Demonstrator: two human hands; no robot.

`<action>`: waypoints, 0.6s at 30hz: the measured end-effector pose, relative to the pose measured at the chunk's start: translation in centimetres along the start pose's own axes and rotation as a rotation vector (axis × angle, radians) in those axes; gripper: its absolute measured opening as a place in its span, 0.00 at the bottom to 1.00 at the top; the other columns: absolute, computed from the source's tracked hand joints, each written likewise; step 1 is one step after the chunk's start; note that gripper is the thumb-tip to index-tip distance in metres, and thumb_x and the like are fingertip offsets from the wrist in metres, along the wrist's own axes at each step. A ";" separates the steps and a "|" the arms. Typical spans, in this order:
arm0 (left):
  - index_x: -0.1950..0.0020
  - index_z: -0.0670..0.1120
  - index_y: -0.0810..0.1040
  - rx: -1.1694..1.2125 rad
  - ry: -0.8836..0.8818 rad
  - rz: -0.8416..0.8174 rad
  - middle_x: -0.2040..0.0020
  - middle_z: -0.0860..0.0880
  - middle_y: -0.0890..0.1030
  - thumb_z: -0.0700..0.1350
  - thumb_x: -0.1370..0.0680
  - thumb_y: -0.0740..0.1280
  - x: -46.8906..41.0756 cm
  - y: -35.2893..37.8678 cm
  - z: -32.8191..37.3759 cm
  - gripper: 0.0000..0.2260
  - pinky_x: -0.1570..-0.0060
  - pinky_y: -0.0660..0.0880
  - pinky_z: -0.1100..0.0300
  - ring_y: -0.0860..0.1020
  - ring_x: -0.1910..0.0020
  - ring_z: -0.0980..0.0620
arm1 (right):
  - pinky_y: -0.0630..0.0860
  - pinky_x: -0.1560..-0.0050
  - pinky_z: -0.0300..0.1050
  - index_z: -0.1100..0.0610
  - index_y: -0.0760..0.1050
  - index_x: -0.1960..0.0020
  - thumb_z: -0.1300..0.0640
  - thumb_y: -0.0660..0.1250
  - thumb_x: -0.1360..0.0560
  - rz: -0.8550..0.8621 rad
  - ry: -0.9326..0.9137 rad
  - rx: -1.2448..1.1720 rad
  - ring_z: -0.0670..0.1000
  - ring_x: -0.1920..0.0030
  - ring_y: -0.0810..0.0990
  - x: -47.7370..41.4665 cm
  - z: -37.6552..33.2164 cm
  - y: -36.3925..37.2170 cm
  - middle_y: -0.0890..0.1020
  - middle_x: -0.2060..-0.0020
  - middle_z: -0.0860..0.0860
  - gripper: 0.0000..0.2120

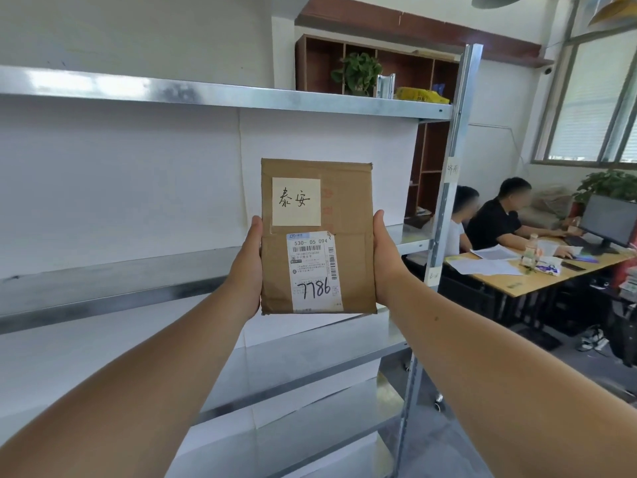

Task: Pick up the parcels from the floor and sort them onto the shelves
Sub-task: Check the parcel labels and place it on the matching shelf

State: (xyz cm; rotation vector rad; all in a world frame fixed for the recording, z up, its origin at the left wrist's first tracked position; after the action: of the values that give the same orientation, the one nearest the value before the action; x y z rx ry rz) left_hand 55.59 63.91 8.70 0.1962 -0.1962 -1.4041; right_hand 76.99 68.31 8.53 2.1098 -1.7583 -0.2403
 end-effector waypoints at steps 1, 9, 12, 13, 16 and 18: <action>0.36 0.62 0.85 0.005 0.002 0.010 0.43 0.49 0.90 0.76 0.22 0.55 -0.1 1.0 -0.4 0.29 0.33 0.78 0.38 0.86 0.41 0.41 | 0.88 0.55 0.56 0.43 0.91 0.49 0.18 0.51 0.26 -0.003 0.006 -0.001 0.59 0.49 0.91 -0.4 -0.3 -1.0 0.91 0.45 0.53 0.38; 0.38 0.59 0.87 0.081 0.026 0.122 0.43 0.48 0.90 0.75 0.22 0.57 -1.2 10.3 -4.3 0.29 0.30 0.76 0.38 0.86 0.41 0.41 | 0.85 0.46 0.56 0.44 0.91 0.48 0.19 0.54 0.26 -0.020 0.044 0.038 0.58 0.49 0.91 -3.4 -4.1 -9.9 0.91 0.45 0.53 0.37; 0.36 0.60 0.86 0.091 0.025 0.132 0.43 0.48 0.89 0.76 0.22 0.56 -1.4 13.7 -5.1 0.30 0.31 0.76 0.37 0.86 0.41 0.41 | 0.86 0.51 0.53 0.43 0.91 0.48 0.19 0.55 0.27 -0.036 0.061 0.053 0.57 0.50 0.91 -4.2 -5.7 -12.9 0.91 0.47 0.52 0.36; 0.35 0.61 0.85 0.090 0.020 0.135 0.42 0.49 0.89 0.76 0.22 0.56 -1.3 14.7 -5.4 0.30 0.31 0.76 0.36 0.86 0.41 0.41 | 0.86 0.51 0.53 0.43 0.90 0.47 0.18 0.56 0.27 -0.044 0.072 0.053 0.57 0.50 0.91 -4.3 -6.1 -13.8 0.91 0.47 0.52 0.36; 0.34 0.60 0.84 0.098 0.020 0.156 0.40 0.48 0.89 0.76 0.22 0.56 -1.2 17.1 -6.1 0.31 0.29 0.75 0.36 0.86 0.39 0.41 | 0.88 0.55 0.53 0.42 0.91 0.48 0.18 0.55 0.27 -0.074 0.098 0.067 0.57 0.50 0.91 -4.6 -7.1 -16.1 0.91 0.47 0.52 0.36; 0.33 0.59 0.85 0.098 0.022 0.162 0.39 0.48 0.88 0.76 0.22 0.56 -1.1 18.2 -6.6 0.31 0.28 0.74 0.37 0.85 0.38 0.41 | 0.87 0.56 0.51 0.42 0.91 0.50 0.19 0.55 0.27 -0.108 0.117 0.075 0.56 0.50 0.91 -4.7 -7.4 -17.2 0.91 0.46 0.52 0.36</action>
State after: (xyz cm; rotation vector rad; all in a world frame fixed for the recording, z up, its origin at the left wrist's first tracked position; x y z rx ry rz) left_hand 74.40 67.98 6.90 0.2705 -0.2575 -1.2322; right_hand 94.39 76.67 7.99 2.2268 -1.6129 -0.0782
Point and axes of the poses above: each hand's wrist, its own x-axis away from the middle knuckle, its own y-axis out of the palm, z = x × y, the point moved 3 cm from there along -x, towards the middle knuckle
